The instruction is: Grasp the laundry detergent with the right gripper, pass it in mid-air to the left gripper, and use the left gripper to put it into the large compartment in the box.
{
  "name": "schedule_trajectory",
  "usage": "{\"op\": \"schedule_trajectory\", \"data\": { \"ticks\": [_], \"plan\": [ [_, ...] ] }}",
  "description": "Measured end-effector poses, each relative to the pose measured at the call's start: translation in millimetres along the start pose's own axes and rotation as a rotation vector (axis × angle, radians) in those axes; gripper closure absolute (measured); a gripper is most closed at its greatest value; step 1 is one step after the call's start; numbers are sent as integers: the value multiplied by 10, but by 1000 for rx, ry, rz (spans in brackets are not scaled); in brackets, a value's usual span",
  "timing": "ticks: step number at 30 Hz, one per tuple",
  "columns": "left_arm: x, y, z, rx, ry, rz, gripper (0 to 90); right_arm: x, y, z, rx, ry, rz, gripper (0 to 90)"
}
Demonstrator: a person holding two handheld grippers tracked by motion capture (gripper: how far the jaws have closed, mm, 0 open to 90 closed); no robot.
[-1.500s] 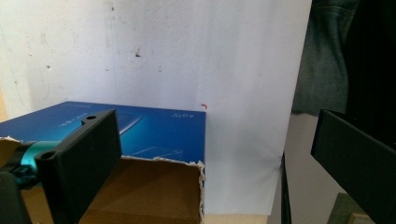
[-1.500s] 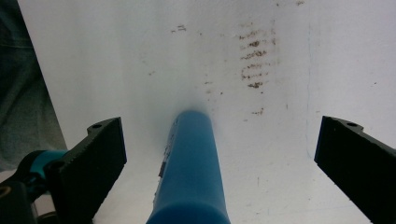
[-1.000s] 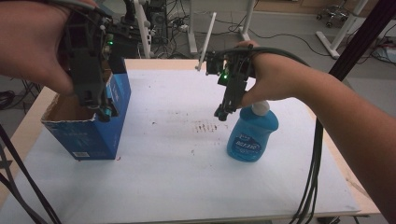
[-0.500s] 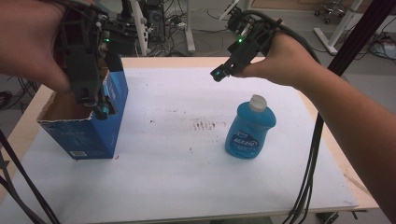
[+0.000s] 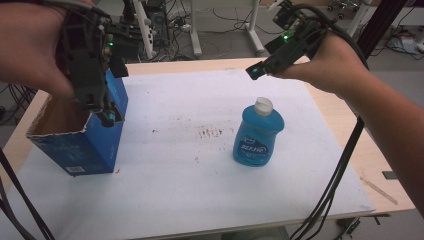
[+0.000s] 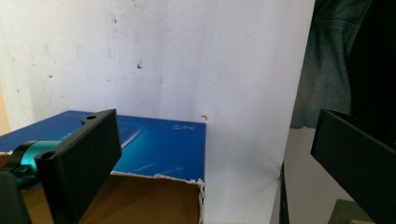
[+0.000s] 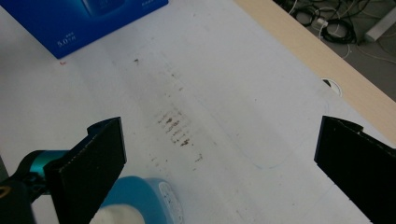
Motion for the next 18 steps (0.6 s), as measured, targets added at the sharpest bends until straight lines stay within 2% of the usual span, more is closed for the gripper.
{"op": "schedule_trajectory", "data": {
  "ticks": [3, 6, 18],
  "plan": [
    [4, 26, -7, -7, 0, 4, 17, 109, -125, -50, -39, 1, -55, 11],
    [7, 39, -19, -1, 1, 4, 17, 185, -248, -80, -47, -11, -98, 11],
    [10, 36, -34, -3, 4, 15, 17, 289, -632, -38, -47, -12, -144, 11]
  ]
}}
Point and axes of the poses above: each handheld gripper's, and its own axes: x roughly backward along the jaws, y roughly out of its top, z roughly to its left, the point moved 4 cm from there along -x, roughly forward along the jaws
